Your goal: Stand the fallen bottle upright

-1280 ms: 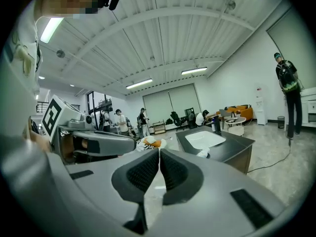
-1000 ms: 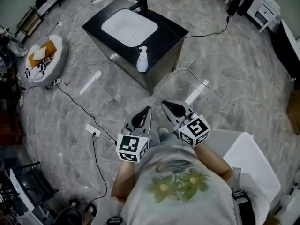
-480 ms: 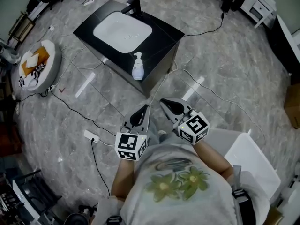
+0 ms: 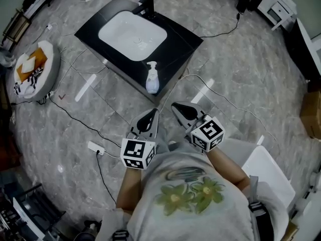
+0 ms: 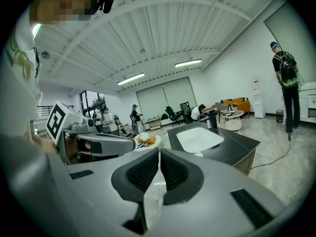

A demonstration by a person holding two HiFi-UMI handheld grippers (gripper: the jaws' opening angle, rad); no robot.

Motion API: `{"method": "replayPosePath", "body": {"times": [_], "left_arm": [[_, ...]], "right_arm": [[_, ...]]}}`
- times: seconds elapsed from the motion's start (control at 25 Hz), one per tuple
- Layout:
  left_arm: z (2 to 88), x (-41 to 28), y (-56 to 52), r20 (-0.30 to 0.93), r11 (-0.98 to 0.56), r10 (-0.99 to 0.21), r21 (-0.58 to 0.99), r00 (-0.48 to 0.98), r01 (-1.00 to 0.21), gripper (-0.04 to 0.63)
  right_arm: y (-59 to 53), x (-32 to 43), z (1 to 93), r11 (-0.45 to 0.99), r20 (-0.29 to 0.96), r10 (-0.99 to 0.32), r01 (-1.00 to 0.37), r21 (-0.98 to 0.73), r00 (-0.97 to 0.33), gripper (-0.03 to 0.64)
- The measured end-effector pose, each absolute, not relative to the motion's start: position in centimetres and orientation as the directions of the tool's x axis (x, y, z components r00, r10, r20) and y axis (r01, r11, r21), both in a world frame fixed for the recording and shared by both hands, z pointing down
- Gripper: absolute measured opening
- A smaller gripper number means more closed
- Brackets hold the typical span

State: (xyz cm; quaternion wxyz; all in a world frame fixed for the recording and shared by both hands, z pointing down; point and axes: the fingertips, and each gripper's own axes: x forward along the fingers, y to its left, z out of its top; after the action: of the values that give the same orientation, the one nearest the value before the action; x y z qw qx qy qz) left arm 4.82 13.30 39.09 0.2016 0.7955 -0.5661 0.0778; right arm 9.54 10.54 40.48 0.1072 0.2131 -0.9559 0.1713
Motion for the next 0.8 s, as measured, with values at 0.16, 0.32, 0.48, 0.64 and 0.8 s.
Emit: {"method": "replayPosePath", "body": {"times": [0.16, 0.32, 0.48, 0.64, 0.8], "left_arm": [[39.2, 2.3, 11.2, 0.359, -0.279, -0.865, 0.237, 0.350, -0.931, 0.018], [39.5, 0.2, 9.3, 0.365, -0.290, -0.857, 0.243, 0.365, -0.926, 0.018], [39.7, -1.6, 7.3, 0.369, -0.304, -0.848, 0.247, 0.380, -0.920, 0.018], [39.8, -3.5, 5.3, 0.372, -0.311, -0.843, 0.252, 0.389, -0.916, 0.018], [40.4, -5.3, 3.3, 0.378, -0.324, -0.833, 0.259, 0.404, -0.910, 0.018]], "right_arm": [[8.5, 7.4, 40.8, 0.844, 0.299, -0.373, -0.455, -0.282, -0.878, 0.044], [6.8, 5.3, 41.3, 0.838, 0.326, -0.379, -0.471, -0.276, -0.866, 0.044], [4.9, 3.6, 41.7, 0.828, 0.343, -0.388, -0.487, -0.278, -0.855, 0.044], [2.6, 2.1, 42.0, 0.813, 0.359, -0.408, -0.513, -0.276, -0.839, 0.044], [0.3, 0.3, 42.3, 0.803, 0.355, -0.415, -0.521, -0.289, -0.838, 0.044]]}}
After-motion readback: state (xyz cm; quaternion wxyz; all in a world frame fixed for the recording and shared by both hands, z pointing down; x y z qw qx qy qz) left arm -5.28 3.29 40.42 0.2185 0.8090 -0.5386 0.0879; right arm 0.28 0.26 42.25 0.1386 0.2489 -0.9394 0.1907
